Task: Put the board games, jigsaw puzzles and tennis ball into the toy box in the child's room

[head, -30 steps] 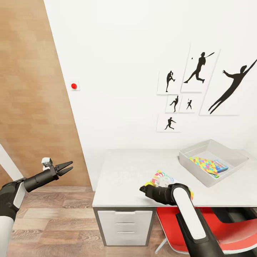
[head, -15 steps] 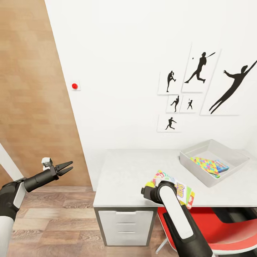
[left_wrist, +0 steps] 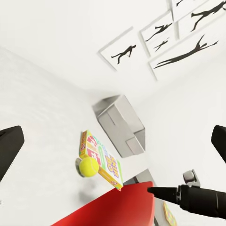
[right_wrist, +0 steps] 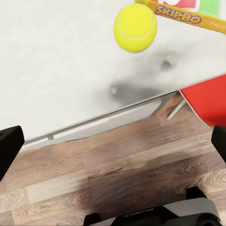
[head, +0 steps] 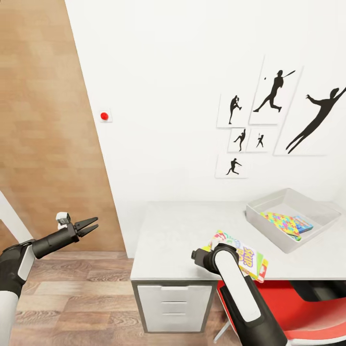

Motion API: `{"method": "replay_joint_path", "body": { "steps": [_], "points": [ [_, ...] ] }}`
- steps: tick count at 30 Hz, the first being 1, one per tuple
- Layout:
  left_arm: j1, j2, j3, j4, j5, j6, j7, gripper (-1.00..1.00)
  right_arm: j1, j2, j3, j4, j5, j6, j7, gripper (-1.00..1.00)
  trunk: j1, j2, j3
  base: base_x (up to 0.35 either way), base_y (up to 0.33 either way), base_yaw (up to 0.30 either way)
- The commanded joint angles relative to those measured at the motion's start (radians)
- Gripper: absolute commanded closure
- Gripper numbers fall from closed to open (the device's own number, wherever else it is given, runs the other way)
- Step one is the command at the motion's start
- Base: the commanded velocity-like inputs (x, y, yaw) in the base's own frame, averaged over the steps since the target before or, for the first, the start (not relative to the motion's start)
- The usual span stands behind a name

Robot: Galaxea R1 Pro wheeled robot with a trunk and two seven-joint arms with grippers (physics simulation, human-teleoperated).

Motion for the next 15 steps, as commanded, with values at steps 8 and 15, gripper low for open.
{"method": "replay_joint_path", "body": {
  "steps": [8,15],
  "points": [
    [-0.001,0.010,0.000,0.000,0.002,0.009,-0.002,-1.00,-0.003,0.000,-0.005,-0.001,-0.002,-0.023,0.008,-1.00,0.001,-0.002,-0.002,0.000,0.082,0.000],
    [-0.001,0.028,0.000,0.000,0.002,0.009,-0.003,-1.00,-0.016,0.003,-0.012,-0.001,0.113,-0.025,0.011,-1.00,0.001,-0.002,-0.002,0.000,0.007,0.000]
  ]
}}
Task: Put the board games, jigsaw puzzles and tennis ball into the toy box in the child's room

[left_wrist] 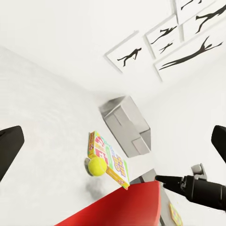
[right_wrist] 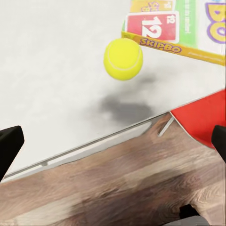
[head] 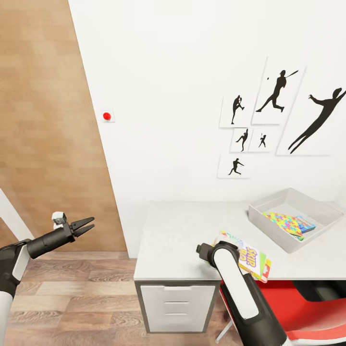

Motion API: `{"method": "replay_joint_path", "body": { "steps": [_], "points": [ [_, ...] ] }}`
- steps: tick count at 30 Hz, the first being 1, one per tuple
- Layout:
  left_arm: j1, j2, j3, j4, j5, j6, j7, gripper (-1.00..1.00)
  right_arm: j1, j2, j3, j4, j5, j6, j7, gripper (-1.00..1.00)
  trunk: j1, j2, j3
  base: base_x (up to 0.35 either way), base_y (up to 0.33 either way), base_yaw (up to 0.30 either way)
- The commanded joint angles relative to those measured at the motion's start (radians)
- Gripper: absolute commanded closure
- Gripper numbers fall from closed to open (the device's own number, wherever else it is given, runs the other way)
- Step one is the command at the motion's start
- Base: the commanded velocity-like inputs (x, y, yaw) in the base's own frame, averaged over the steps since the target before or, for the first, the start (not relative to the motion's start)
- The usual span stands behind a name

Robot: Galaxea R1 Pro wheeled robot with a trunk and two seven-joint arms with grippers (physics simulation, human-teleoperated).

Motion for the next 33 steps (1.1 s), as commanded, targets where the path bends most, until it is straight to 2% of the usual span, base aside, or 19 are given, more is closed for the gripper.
{"method": "replay_joint_path", "body": {
  "steps": [1,7,12,21,24,27,29,31,33],
  "points": [
    [-0.001,0.001,0.000,0.000,0.002,0.010,-0.002,-1.00,-0.003,0.001,0.000,-0.001,0.002,0.008,-0.010,-1.00,0.001,-0.002,-0.002,0.000,0.001,0.000],
    [-0.001,0.001,0.000,0.000,0.003,0.009,-0.002,-1.00,-0.041,-0.001,0.000,-0.001,0.033,0.009,-0.014,-1.00,0.001,-0.002,-0.002,0.000,0.000,0.000],
    [-0.001,0.003,0.001,0.000,0.002,0.010,-0.003,-1.00,-0.061,-0.003,0.030,0.001,0.049,0.010,-0.018,-1.00,0.001,-0.002,-0.002,0.000,0.019,0.000],
    [-0.001,0.004,0.001,0.000,0.002,0.010,-0.003,-1.00,-0.073,-0.013,0.016,0.004,0.062,0.011,0.007,-1.00,0.001,-0.002,-0.002,0.000,0.031,0.000],
    [-0.001,0.006,0.000,0.000,0.002,0.009,-0.003,-1.00,-0.111,-0.013,0.010,0.005,0.061,0.015,0.018,-1.00,0.001,-0.002,-0.002,0.000,0.004,0.000],
    [-0.001,0.006,0.000,0.000,0.002,0.006,-0.003,-1.00,-0.180,-0.016,0.003,0.051,0.057,0.016,0.026,-1.00,0.001,-0.002,-0.002,0.000,0.001,0.000],
    [-0.001,0.006,0.000,0.000,0.002,0.001,-0.003,-1.00,-0.234,-0.016,-0.006,0.134,0.056,0.015,0.037,-1.00,0.001,-0.002,-0.002,0.000,0.000,0.000],
    [-0.001,0.007,0.000,0.000,0.002,-0.003,-0.004,-1.00,-0.303,-0.015,-0.017,0.270,0.058,0.012,0.059,-1.00,0.001,-0.002,-0.002,0.000,0.000,0.000],
    [-0.001,0.008,0.000,0.000,0.002,-0.004,-0.004,-1.00,-0.351,-0.016,-0.021,0.363,0.059,0.010,0.080,-1.00,0.001,-0.002,-0.002,0.000,0.000,0.000]
  ]
}}
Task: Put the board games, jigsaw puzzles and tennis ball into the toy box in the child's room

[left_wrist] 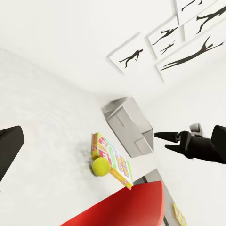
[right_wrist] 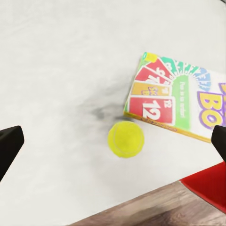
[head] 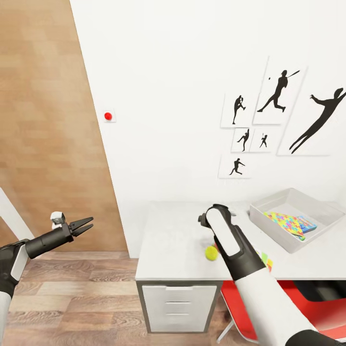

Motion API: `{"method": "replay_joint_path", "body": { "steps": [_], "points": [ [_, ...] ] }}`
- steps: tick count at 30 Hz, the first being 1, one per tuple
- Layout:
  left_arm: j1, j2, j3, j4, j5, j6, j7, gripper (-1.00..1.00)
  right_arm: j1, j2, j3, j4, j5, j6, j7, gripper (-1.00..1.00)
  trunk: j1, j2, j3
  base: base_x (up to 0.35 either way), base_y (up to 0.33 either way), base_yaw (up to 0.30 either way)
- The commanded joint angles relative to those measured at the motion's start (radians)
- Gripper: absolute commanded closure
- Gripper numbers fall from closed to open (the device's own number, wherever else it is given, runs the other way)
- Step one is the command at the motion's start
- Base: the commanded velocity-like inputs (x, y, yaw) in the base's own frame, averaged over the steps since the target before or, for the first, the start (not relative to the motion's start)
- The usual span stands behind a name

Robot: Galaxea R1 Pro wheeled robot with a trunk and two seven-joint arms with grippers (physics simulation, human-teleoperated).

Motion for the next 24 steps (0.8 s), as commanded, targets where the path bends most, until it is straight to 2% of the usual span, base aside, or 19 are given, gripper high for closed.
{"method": "replay_joint_path", "body": {
  "steps": [1,4,11,14,18,24],
  "points": [
    [-0.001,0.000,0.000,0.000,0.002,0.010,-0.003,-1.00,-0.016,0.000,0.000,0.028,-0.008,0.007,-0.001,-1.00,0.001,-0.002,-0.002,0.000,0.000,0.000],
    [-0.001,0.000,0.000,0.000,0.002,0.010,-0.003,-1.00,-0.063,-0.001,-0.003,0.120,-0.007,0.005,0.045,-1.00,0.001,-0.002,-0.002,0.000,0.000,0.000],
    [-0.001,-0.001,0.000,0.000,0.003,0.010,-0.003,-1.00,-0.100,-0.002,-0.005,0.187,-0.008,0.003,0.084,-1.00,0.001,-0.002,-0.002,0.000,0.000,0.000],
    [-0.001,0.000,0.001,0.000,0.002,0.010,-0.003,-1.00,-0.110,-0.002,-0.018,0.227,-0.009,-0.002,0.088,-1.00,0.001,-0.002,-0.002,0.000,0.000,0.000],
    [-0.001,0.000,0.001,0.000,0.002,0.010,-0.003,-1.00,-0.124,-0.002,-0.054,0.303,-0.010,-0.029,0.096,-1.00,0.001,-0.002,-0.002,0.000,0.000,0.000],
    [-0.001,0.001,0.001,0.000,0.002,0.009,-0.003,-1.00,-0.135,-0.003,-0.067,0.370,-0.008,-0.048,0.151,-1.00,0.001,-0.002,-0.002,0.000,0.000,0.000]
  ]
}}
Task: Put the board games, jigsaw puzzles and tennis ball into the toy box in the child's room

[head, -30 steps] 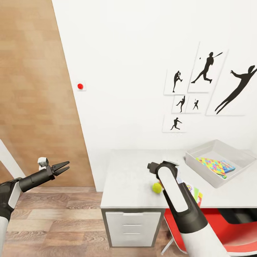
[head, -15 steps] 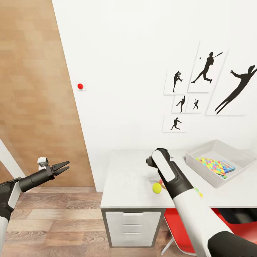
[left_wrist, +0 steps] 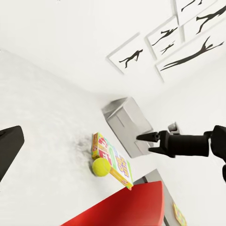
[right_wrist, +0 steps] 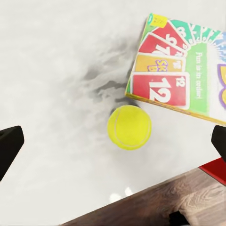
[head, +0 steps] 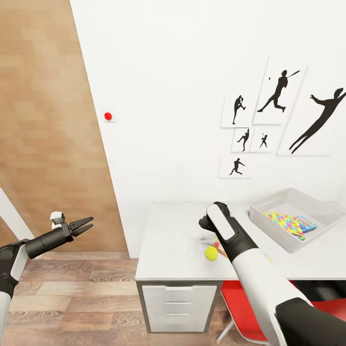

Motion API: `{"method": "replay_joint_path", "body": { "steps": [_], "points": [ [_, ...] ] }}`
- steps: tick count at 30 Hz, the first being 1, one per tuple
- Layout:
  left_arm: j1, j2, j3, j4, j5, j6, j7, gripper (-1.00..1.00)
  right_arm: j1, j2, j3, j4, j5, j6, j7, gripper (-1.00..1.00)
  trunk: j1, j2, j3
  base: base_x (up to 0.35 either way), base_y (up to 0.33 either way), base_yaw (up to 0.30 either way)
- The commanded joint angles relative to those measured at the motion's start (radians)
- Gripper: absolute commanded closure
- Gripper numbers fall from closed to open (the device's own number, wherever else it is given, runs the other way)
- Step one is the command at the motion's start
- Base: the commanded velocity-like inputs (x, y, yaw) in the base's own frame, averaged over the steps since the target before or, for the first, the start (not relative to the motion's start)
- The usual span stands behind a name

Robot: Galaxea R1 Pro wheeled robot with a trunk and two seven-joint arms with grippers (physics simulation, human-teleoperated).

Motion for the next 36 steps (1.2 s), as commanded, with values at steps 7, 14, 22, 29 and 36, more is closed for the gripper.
{"method": "replay_joint_path", "body": {
  "steps": [7,14,22,29,36],
  "points": [
    [-0.001,0.000,0.000,0.000,0.002,0.009,-0.002,-1.00,-0.045,-0.005,0.000,0.105,-0.006,-0.016,0.055,-1.00,0.001,-0.002,-0.002,0.000,0.000,0.000],
    [-0.001,0.000,0.000,0.000,0.002,0.009,-0.002,-1.00,-0.075,-0.006,0.001,0.176,-0.004,-0.018,0.104,-1.00,0.001,-0.002,-0.002,0.000,0.000,0.000],
    [-0.001,0.000,0.000,0.000,0.002,0.009,-0.001,-1.00,-0.079,-0.007,0.007,0.190,-0.004,-0.020,0.138,-1.00,0.001,-0.002,-0.002,0.000,0.000,0.000],
    [-0.001,0.000,0.000,0.000,0.002,0.009,-0.001,-1.00,-0.079,-0.005,0.013,0.192,-0.004,-0.049,0.142,-1.00,0.001,-0.002,-0.003,0.000,0.000,0.000],
    [-0.001,0.000,0.000,0.000,0.002,0.009,-0.001,-1.00,-0.079,-0.018,0.012,0.192,-0.004,-0.060,0.142,-1.00,0.001,-0.002,-0.012,0.000,0.000,0.000]
  ]
}}
